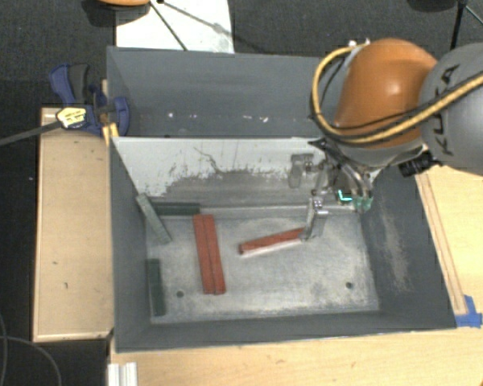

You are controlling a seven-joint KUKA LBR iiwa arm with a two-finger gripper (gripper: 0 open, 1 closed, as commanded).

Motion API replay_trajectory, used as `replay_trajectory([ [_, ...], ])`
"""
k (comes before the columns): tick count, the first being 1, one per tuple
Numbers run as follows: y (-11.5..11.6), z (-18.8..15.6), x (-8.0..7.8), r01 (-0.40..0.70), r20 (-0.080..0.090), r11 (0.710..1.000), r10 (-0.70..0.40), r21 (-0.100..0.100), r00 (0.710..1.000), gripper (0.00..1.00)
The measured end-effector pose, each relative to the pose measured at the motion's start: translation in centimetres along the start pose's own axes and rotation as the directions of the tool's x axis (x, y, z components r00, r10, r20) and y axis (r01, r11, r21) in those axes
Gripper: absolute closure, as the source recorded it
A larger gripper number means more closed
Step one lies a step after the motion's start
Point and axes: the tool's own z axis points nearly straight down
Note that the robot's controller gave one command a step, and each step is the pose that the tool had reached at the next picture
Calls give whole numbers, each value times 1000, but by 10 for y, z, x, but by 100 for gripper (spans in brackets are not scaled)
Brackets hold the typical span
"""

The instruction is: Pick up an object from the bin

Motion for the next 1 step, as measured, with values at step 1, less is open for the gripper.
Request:
replay_trajectory([
  [1,0,-4,-2,-1,7,1000,1,0,1000,0],
])
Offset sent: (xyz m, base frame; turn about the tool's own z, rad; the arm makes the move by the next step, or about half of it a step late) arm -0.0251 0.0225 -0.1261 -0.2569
